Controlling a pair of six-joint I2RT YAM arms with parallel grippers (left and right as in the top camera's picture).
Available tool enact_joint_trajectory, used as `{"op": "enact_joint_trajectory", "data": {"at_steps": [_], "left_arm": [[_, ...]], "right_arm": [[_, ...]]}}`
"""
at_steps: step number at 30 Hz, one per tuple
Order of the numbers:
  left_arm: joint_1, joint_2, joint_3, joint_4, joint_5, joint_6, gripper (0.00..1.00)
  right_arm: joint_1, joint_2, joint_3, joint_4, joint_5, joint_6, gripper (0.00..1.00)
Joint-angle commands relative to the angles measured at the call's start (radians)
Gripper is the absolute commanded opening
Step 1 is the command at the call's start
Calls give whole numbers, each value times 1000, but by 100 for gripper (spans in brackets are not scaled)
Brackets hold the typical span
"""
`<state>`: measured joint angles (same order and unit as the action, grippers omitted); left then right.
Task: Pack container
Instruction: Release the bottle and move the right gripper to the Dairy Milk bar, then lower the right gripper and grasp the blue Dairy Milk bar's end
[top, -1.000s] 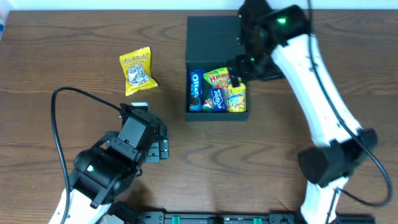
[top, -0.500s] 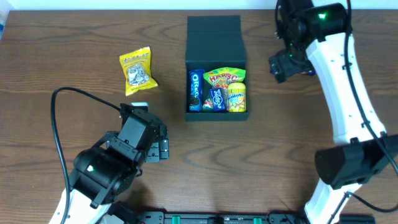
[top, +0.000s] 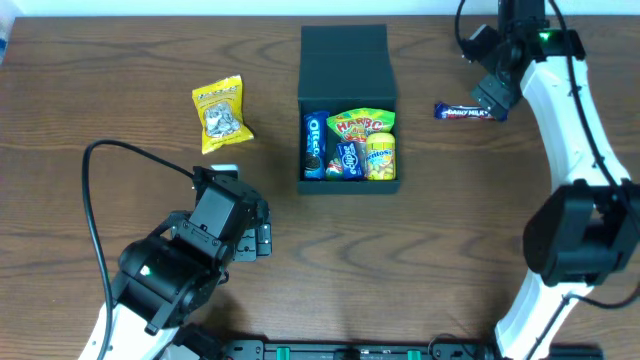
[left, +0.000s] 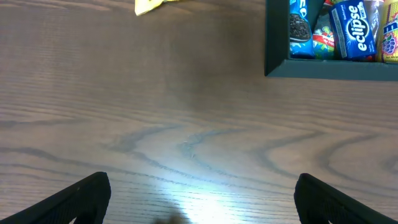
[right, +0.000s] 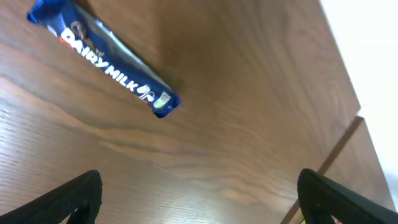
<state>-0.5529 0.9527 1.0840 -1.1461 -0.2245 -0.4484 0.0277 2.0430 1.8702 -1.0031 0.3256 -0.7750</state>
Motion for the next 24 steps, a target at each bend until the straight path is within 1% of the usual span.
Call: {"op": "enact_joint_trajectory", "data": {"at_steps": [1, 2, 6, 8, 12, 18, 24], "left_arm": [[3, -2, -2, -3, -18, -8, 95], [3, -2, -2, -3, -18, -8, 95], [3, -2, -2, -3, -18, -8, 95], [3, -2, -2, -3, -18, -8, 95], [3, -2, -2, -3, -18, -8, 95], [3, -2, -2, -3, -18, -8, 95], [3, -2, -2, -3, -18, -8, 95]], "right_arm": [[-22, 53, -5, -2, -63, -62, 99], [-28, 63, -5, 3, -91, -79, 99], [-40, 105, -5, 6, -270, -237, 99], [-40, 119, -5, 28, -311, -282, 99], [-42, 156, -2, 113, -312, -305, 99], [-47, 206, 8, 116, -358, -315, 99], [-47, 263, 12, 126, -360, -315, 99]]}}
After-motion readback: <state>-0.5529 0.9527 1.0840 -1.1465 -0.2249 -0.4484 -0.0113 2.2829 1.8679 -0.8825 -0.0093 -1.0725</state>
